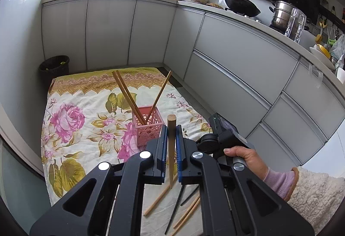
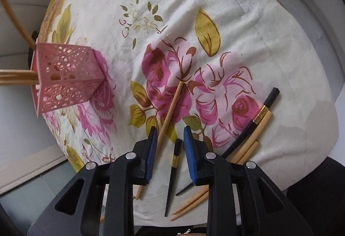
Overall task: Organize utensils
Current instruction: 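Grasp a wooden chopstick with the right tool and lift it upright, then carry both chopsticks over the pink holder and open both tools to drop them in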
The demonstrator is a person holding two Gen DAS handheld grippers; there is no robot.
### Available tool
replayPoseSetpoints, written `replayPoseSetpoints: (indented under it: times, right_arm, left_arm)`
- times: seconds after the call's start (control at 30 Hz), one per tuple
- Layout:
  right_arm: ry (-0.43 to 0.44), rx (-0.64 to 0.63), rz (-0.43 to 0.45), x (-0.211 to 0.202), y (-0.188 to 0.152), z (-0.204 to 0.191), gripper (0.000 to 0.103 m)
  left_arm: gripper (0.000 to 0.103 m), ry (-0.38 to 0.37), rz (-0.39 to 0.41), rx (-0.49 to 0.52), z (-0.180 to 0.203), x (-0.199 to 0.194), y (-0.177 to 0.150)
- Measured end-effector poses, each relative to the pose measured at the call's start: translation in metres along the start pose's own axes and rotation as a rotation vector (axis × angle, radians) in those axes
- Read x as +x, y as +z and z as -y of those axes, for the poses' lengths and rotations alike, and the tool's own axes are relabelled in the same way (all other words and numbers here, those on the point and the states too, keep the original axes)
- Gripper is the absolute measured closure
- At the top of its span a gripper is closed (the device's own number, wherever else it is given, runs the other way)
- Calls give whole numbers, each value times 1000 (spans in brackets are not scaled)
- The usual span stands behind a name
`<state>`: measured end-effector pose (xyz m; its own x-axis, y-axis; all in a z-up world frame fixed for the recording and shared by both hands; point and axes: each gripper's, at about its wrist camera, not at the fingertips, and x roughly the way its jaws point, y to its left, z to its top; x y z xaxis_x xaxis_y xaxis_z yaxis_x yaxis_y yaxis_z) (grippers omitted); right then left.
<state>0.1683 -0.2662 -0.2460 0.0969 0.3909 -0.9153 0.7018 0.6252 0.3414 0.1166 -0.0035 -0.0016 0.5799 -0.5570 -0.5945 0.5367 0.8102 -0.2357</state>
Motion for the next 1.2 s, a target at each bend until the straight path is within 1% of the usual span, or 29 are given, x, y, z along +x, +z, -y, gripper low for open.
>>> replayPoseSetpoints:
  times: [0.13,0.17,0.23,0.3,0.33,0.37,0.43,0.47,0.5,0.53,0.57,0.63,0.73,0.83,0.9,0.97,1.1,1.2]
  right_arm:
    - [-26,89,-28,14,13,2,76]
    - [-27,100,-17,13,15,0,76]
    - [-57,108,-6,14,19,-5,76]
    - [-118,103,19,13,21,-13,80]
    - [-149,97,43,13,21,-17,91]
    - [-185,93,73,12,20,-20,95]
    - [-211,66,125,12,16,-27,96]
    - [-205,56,150,12,13,-27,97]
    - [-168,53,161,12,10,-25,97]
    - [-96,50,158,13,7,-22,98]
    - [-58,36,170,12,3,-20,98]
    - [21,-23,240,4,-13,-20,98]
    - [84,-164,368,-21,-46,-27,98]
    - [121,-296,478,-52,-79,-34,98]
    - [135,-379,560,-77,-95,-32,98]
    - [145,-455,621,-100,-113,-30,98]
    - [151,-570,704,-139,-139,-39,98]
    - [163,-617,748,-164,-153,-38,98]
  left_arm:
    - [96,-8,4,-2,-5,-2,-1]
    - [96,-5,4,-3,-5,-2,0]
    - [96,-1,6,-6,-8,-3,0]
    - [96,2,8,-10,-10,-4,1]
    - [96,4,10,-12,-10,-5,1]
    - [96,5,13,-12,-10,-7,0]
    - [96,10,20,-14,-11,-11,0]
    - [96,16,23,-17,-13,-12,-1]
    - [96,24,28,-20,-14,-14,-1]
    - [96,30,34,-22,-15,-16,-2]
    - [96,30,37,-26,-17,-17,-2]
    - [96,34,41,-34,-19,-17,-4]
    - [96,74,37,-35,-16,-12,-8]
    - [96,117,52,-24,-8,-11,-11]
    - [96,126,65,-21,-1,-12,-10]
    - [96,133,84,-22,5,-14,-9]
    - [96,142,96,-28,15,-13,-5]
    - [96,148,90,-22,24,-10,1]
